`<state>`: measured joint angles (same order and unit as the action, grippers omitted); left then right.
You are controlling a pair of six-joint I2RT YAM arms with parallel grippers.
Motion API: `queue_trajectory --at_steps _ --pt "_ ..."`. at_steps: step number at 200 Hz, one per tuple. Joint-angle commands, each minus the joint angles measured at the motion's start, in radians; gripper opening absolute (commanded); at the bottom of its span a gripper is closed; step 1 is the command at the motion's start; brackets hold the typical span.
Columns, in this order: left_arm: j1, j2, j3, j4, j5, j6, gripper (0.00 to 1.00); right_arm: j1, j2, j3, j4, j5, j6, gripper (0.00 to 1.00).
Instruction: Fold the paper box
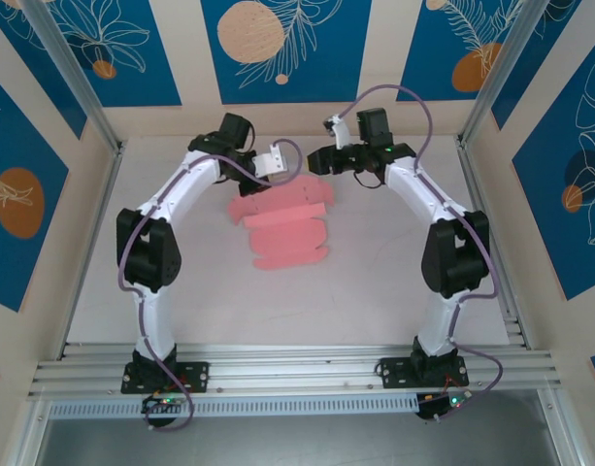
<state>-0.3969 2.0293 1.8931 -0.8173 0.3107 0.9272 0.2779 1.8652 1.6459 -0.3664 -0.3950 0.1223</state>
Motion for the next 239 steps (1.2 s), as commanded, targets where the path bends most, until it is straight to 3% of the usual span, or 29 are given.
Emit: queue_trajectory --at_steps 1,22,53,86,156,198,239 --pt "-0.035 -0.069 -0.079 0.12 -0.102 0.019 0.0 -0.046 -0.087 -0.032 -0.034 0.089 0.16 0.51" --pt "-0.077 -0.095 -0.15 0.2 -0.149 0.023 0.0 -0.06 -0.106 -0.037 -0.14 0.104 0.249 0.42" --pt "-0.146 -0.14 -0.284 0.394 -0.28 0.022 0.0 -0.038 -0.128 -0.076 -0.225 0.143 0.354 0.43" --pt "-0.209 -0.196 -0.456 0.688 -0.449 0.053 0.0 -0.005 -0.14 -0.084 -0.273 0.219 0.368 0.44" --pt "-0.294 -0.204 -0.647 1.114 -0.642 0.157 0.0 -0.018 -0.094 -0.034 -0.327 0.244 0.374 0.46" --pt "-0.322 -0.183 -0.703 1.22 -0.686 0.207 0.0 -0.021 -0.056 -0.008 -0.324 0.236 0.373 0.57" --pt "-0.348 -0.139 -0.738 1.327 -0.736 0.275 0.0 -0.021 0.024 0.064 -0.335 0.227 0.38 0.6"
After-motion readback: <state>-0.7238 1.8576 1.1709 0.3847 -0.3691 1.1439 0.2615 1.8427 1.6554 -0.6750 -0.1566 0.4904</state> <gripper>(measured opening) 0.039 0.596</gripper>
